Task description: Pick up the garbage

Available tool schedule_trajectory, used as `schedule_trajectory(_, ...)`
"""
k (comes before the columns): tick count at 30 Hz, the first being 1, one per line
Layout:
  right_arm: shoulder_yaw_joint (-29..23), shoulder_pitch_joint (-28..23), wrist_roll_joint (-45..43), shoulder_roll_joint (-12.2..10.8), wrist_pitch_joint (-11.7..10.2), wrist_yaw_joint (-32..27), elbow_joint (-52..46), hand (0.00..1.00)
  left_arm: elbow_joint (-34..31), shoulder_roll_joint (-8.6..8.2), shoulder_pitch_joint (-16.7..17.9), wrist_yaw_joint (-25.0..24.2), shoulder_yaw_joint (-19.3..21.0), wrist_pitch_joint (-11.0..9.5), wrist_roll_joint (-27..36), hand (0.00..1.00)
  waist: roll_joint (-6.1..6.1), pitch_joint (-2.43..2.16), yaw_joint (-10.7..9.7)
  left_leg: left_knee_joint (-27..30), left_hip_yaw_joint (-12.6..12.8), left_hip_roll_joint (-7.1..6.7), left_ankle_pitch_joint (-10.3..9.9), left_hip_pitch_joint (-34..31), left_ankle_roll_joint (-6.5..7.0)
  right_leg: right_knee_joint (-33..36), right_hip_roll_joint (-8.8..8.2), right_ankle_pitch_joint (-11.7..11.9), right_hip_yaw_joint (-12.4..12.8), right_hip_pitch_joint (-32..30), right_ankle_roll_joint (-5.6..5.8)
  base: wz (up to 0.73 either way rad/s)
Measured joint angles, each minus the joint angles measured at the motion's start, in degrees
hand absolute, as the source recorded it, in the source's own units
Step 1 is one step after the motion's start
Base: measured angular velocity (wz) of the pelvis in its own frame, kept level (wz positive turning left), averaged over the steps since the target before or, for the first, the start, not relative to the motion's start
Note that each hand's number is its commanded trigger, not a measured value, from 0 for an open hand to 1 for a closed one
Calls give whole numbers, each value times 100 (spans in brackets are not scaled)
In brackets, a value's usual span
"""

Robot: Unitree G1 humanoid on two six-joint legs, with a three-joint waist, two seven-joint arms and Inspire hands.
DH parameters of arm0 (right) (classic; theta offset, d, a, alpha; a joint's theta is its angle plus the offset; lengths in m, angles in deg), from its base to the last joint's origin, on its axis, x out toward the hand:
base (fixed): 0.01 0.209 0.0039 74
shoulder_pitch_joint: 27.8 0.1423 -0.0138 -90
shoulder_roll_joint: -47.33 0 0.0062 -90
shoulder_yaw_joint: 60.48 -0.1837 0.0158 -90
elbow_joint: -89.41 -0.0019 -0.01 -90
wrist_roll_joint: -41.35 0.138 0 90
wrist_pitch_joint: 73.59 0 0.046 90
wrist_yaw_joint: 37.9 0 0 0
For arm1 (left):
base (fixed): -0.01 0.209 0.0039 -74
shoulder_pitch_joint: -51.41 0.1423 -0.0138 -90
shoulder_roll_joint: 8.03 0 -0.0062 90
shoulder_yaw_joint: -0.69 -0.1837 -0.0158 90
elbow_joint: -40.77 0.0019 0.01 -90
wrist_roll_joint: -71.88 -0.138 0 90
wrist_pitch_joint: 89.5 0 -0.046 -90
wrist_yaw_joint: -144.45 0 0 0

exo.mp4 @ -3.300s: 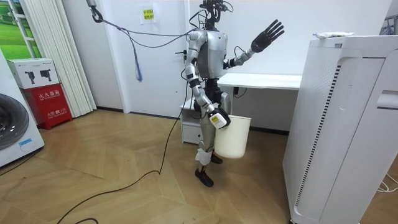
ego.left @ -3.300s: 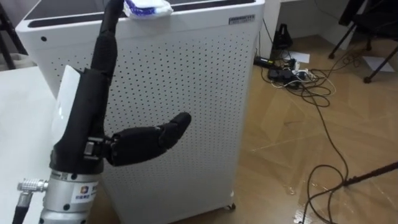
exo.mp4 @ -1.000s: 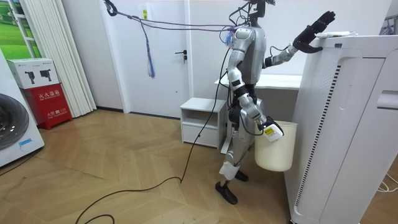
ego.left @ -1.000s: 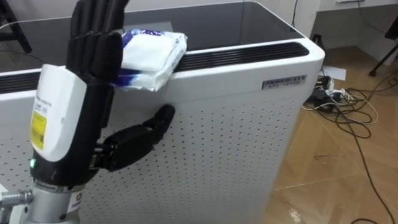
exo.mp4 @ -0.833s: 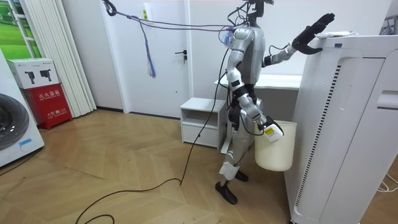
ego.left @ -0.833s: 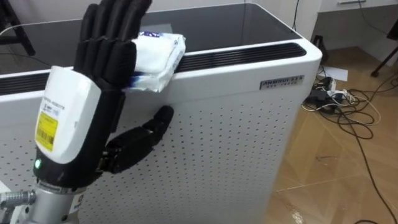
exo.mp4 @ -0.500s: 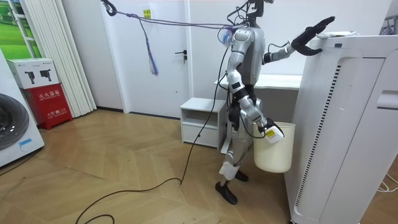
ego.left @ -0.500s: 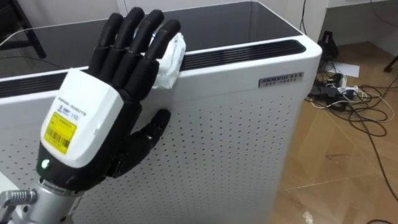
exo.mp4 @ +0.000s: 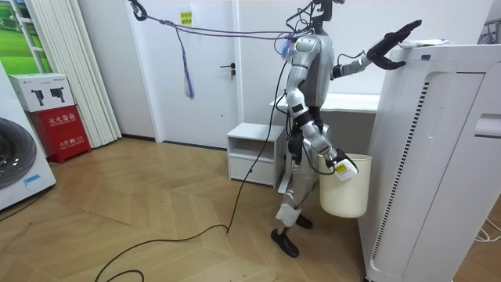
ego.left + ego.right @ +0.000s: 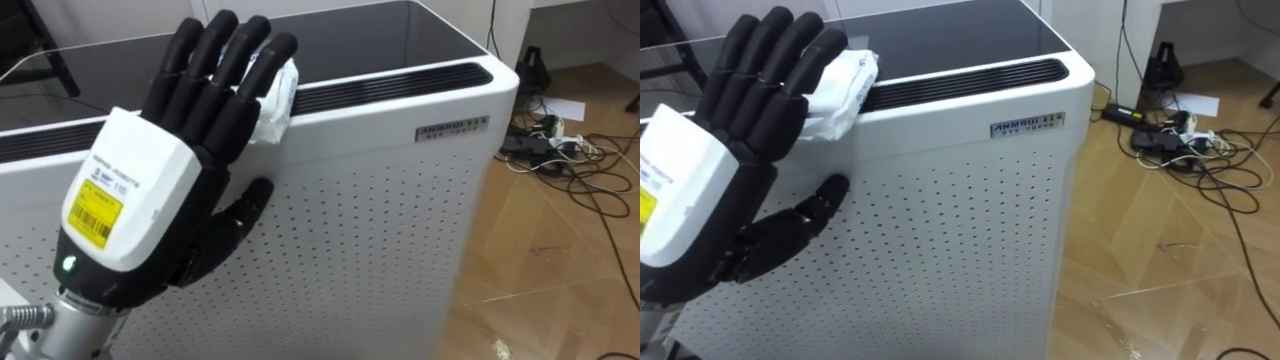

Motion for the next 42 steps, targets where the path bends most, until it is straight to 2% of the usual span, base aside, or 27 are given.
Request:
schedule_trajectory(2,8,-2,1,31,95,7,-79,100,18,2,118,-301,-2,156,155,0,30,-19,-27,2,5,0,0,9,0,3,1,0,-5,6,0,0)
schedule_trajectory(4,8,-11,-4,84,190,45,-205,100,92,1,190,-511,-25,225,151,0,34,-22,-31,4,5,-1,5,18,-1,13,0,0,-3,9,-1,0)
schedule_trajectory(6,7,-13,-16,127,218,61,-321,100,95,0,194,-658,-24,293,150,0,19,-12,-35,1,4,1,16,19,-8,19,0,3,-13,12,-6,0)
schedule_trajectory(11,-14,-21,-26,169,239,190,-498,100,153,-7,220,-908,-15,454,181,0,46,-26,-41,-144,3,8,78,94,-32,80,1,1,-9,10,-22,0)
schedule_trajectory(12,-32,-21,-27,169,253,217,-523,100,172,-8,220,-915,-14,459,210,9,46,-27,-45,-154,3,8,85,99,-36,80,2,1,-7,10,-26,0)
schedule_trajectory(13,-76,-21,-30,168,304,276,-580,100,197,-20,224,-925,-10,475,256,32,46,-27,-51,-176,3,9,106,100,-42,80,2,4,-8,3,-33,0)
schedule_trajectory(14,-136,-22,-65,168,358,336,-627,100,190,-32,224,-961,6,492,255,60,45,-26,-49,-195,3,9,125,97,-47,80,3,9,-8,-10,-41,0)
schedule_trajectory(15,-168,-26,-108,168,380,372,-650,100,188,-32,224,-997,25,492,256,100,45,-26,-48,-198,3,10,130,97,-49,80,5,10,-9,-11,-43,0)
schedule_trajectory(17,-204,-37,-276,170,478,429,-765,100,185,-33,225,-1130,133,492,380,100,46,-27,-52,-205,3,14,139,100,-61,81,13,3,-10,-16,-56,0)
schedule_trajectory(24,-311,-109,-685,169,494,474,-893,100,191,-100,108,-1267,448,496,1064,100,55,-36,-68,-190,18,17,158,106,-73,74,18,-4,-14,-14,-69,0)
schedule_trajectory(26,-392,-113,-695,165,557,490,-895,100,191,-114,63,-1267,511,497,1251,100,55,-37,-67,-189,23,18,161,111,-74,78,15,-4,-14,-11,-69,0)
schedule_trajectory(33,-431,-113,-700,150,618,497,-916,100,193,-183,21,-1266,708,547,1309,100,60,-41,-146,-201,19,27,167,121,-78,86,21,-7,-17,-9,-79,0)
schedule_trajectory(37,-445,-115,-733,138,691,502,-918,100,170,-284,-31,-1266,834,547,1312,100,69,-47,-180,-202,18,31,171,136,-84,90,25,-9,-17,-3,-83,0)
schedule_trajectory(42,-445,-116,-880,137,691,506,-943,100,168,-295,-63,-1234,920,566,1311,100,76,-53,-194,-201,19,33,172,156,-86,95,26,-11,-11,11,-88,0)
